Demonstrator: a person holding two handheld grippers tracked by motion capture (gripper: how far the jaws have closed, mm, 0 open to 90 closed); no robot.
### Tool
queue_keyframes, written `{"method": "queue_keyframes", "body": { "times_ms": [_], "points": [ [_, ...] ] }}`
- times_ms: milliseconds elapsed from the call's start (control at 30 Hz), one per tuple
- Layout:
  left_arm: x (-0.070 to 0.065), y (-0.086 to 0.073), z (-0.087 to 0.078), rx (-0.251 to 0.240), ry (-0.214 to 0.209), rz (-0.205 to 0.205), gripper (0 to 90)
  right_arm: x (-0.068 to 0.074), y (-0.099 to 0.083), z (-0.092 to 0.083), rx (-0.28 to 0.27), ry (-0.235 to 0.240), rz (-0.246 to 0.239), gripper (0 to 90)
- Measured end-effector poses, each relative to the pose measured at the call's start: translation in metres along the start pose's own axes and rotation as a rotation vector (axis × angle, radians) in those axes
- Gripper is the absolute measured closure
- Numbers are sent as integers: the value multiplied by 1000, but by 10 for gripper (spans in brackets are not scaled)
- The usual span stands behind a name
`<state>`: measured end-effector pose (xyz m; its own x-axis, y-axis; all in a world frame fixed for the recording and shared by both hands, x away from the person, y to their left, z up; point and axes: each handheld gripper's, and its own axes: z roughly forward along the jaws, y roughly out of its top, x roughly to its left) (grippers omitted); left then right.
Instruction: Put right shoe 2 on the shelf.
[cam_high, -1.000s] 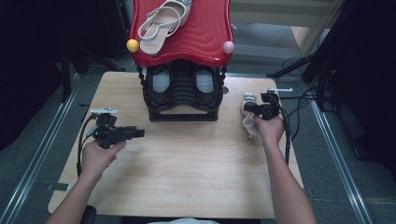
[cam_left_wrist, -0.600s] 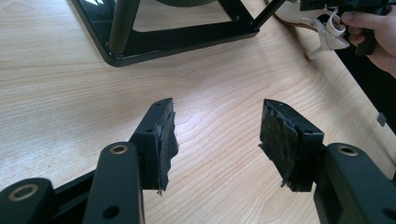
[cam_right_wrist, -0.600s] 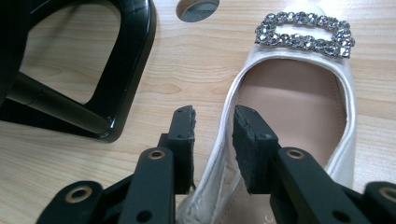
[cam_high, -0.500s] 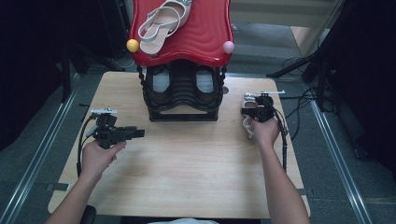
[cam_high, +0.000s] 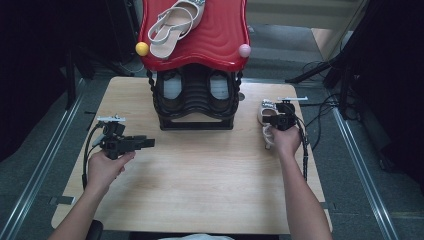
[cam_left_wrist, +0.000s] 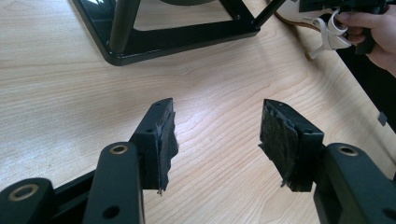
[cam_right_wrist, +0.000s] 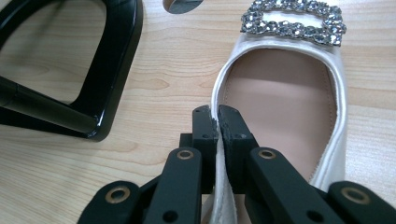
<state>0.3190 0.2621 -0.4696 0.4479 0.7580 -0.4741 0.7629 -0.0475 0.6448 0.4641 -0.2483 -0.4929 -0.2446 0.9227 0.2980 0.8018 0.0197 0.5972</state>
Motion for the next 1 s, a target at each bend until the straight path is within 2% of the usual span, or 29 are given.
{"method": "queue_keyframes", "body": {
  "times_ms": [133, 167, 233, 300, 500, 700, 900, 1000],
  "points": [
    [-1, 0, 0, -4, 0, -1, 453, -1, 1, -2, 2, 5, 11, 884],
    [-1, 0, 0, -4, 0, -1, 453, -2, 1, -2, -3, -2, -1, 885],
    [-1, 0, 0, -2, -1, -1, 453, -2, 1, -4, 3, 2, 13, 885],
    [-1, 0, 0, 6, -2, 1, 453, -4, 2, -5, -10, 8, 0, 885],
    [0, 0, 0, 5, -2, 2, 453, -7, 8, -11, -21, 28, 22, 887],
    [-1, 0, 0, 5, -1, 3, 453, -10, 14, -19, -53, 65, 63, 887],
    [0, 0, 0, 5, -1, 0, 453, -12, 18, -25, -52, 89, 111, 888],
    [0, 0, 0, 5, -2, -1, 453, -13, 19, -29, -69, 130, 139, 888]
  ]
}}
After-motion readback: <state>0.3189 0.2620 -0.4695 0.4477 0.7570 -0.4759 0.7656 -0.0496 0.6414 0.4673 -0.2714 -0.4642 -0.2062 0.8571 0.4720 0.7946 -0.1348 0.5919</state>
